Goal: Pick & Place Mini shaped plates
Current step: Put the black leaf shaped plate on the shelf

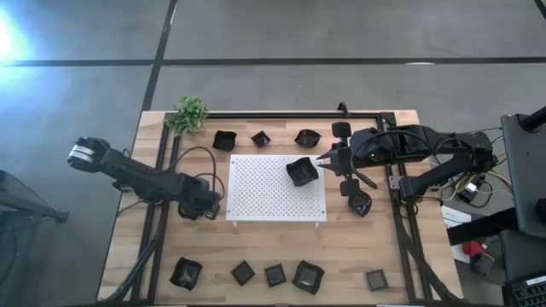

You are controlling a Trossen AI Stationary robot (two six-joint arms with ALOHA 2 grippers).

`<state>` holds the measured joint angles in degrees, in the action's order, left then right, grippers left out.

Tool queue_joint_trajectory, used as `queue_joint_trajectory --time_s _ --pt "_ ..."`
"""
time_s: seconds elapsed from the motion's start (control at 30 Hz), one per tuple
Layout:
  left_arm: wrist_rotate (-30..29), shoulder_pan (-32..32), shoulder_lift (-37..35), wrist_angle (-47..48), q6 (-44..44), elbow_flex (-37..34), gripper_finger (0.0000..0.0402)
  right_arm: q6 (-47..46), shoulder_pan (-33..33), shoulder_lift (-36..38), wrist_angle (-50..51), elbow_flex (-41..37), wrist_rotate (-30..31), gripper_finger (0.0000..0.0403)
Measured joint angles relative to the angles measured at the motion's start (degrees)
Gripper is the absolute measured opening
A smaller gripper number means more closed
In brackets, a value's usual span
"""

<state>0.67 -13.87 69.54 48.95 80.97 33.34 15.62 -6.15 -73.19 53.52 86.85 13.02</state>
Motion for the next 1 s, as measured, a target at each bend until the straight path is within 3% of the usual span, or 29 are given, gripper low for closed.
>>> queue_joint_trajectory --time_s 0.33,0.57,0.67,1.0 --pt "1.6 0.0 2.5 -0.1 -1.7 0.0 0.0073 0.0 0.0 0.0 0.0 0.0 0.0 0.0072" --pt "3.0 0.0 2.9 0.0 -4.1 0.0 0.0012 0.0 0.0 0.0 0.0 0.0 0.0 0.007" --pt "3.0 0.0 2.3 0.3 -4.3 0.0 0.0006 0.0 0.0 0.0 0.0 0.0 0.0 0.0074" --pt "1.7 -0.1 0.7 11.5 -6.6 7.0 0.0 -0.2 0.0 0.0 0.0 0.0 0.0 0.0076"
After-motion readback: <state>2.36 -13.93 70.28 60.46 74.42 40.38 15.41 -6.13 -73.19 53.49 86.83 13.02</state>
